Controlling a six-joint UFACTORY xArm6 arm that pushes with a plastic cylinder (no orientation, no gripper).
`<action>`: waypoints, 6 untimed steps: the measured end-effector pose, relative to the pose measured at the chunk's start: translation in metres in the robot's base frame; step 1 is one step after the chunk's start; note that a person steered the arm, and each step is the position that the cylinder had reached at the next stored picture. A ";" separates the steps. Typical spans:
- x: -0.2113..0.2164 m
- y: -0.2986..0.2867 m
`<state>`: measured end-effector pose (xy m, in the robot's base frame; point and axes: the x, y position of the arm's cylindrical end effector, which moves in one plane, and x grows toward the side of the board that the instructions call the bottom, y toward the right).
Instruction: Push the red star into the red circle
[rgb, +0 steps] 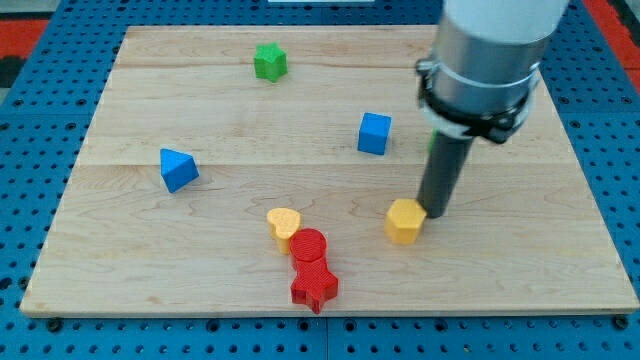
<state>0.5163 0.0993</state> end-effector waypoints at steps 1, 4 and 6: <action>0.020 -0.024; 0.103 -0.001; 0.102 -0.161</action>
